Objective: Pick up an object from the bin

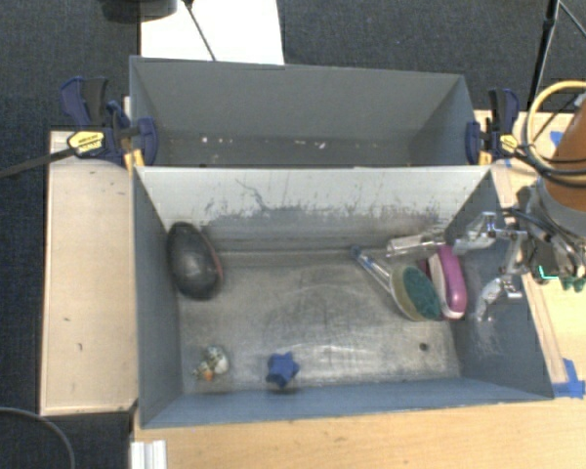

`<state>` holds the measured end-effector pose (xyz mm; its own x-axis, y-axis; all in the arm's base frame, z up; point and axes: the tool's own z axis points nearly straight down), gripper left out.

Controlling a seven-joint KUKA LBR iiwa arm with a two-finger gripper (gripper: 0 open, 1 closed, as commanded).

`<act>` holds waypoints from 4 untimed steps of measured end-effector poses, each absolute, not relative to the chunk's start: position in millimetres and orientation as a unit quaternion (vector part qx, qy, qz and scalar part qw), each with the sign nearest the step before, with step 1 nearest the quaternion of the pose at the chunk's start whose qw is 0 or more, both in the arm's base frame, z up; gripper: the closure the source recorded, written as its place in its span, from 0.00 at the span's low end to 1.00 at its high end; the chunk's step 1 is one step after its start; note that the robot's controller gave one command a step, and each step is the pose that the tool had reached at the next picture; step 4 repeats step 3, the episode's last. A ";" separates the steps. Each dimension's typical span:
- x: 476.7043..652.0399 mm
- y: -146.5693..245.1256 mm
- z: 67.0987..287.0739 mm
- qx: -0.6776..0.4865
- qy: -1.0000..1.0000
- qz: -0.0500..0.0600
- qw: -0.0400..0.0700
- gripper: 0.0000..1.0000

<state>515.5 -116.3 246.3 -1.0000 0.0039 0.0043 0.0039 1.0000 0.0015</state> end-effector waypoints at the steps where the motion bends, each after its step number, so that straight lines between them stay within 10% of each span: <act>1: 533.9 -108.4 100.0 0.185 -0.983 0.005 -0.010 0.00; 2: 540.0 -103.4 101.6 0.189 -0.982 0.004 -0.022 1.00; 3: 538.8 -119.6 213.6 0.182 -0.983 0.002 -0.005 1.00; 4: 538.8 -119.6 213.6 0.182 -0.983 0.002 -0.005 1.00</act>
Offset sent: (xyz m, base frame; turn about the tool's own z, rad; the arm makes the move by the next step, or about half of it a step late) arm 0.0134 0.0121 -0.1734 -0.3968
